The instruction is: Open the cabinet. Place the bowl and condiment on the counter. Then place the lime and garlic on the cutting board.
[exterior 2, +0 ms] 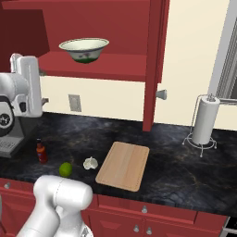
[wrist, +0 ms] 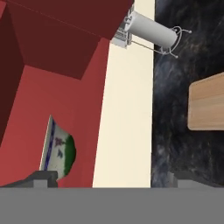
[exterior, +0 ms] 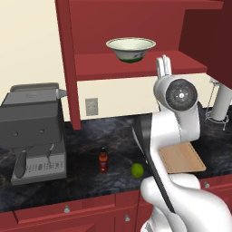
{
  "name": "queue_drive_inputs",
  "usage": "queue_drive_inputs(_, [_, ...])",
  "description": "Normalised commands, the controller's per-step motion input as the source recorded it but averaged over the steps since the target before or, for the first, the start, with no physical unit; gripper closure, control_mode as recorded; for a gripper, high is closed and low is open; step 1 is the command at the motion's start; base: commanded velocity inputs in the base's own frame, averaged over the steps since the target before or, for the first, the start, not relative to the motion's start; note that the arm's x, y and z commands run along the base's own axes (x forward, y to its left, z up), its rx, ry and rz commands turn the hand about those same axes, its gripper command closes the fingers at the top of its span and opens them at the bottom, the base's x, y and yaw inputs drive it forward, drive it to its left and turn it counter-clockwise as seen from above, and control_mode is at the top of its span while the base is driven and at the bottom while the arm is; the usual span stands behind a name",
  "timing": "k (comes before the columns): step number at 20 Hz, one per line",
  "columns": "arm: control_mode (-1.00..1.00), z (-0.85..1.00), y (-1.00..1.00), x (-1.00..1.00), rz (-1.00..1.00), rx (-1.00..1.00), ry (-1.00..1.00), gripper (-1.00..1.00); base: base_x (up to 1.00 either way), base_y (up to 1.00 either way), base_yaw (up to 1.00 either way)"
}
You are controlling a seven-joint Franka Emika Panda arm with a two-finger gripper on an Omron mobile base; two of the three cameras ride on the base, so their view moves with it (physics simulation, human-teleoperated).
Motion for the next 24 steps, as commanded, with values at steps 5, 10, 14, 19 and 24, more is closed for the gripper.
queue_drive_inputs(5, [-1.00, 0.00, -0.01, 0.24, 0.00, 0.00, -0.01, -1.00, 0.00, 0.00, 0.00])
queue_drive_inputs(10, [-1.00, 0.00, 0.00, 0.28, 0.00, 0.00, 0.00, -1.00, 0.00, 0.00, 0.00])
queue_drive_inputs(14, [-1.00, 0.04, 0.00, 0.31, 0.00, 0.00, -0.01, -1.00, 0.00, 0.00, 0.00])
queue_drive_inputs(19, [-1.00, 0.14, 0.01, 0.37, 0.00, -0.01, 0.00, -1.00, 0.00, 0.00, 0.00])
queue_drive_inputs(24, [-1.00, 0.11, 0.00, 0.32, 0.00, 0.00, 0.00, -1.00, 0.00, 0.00, 0.00])
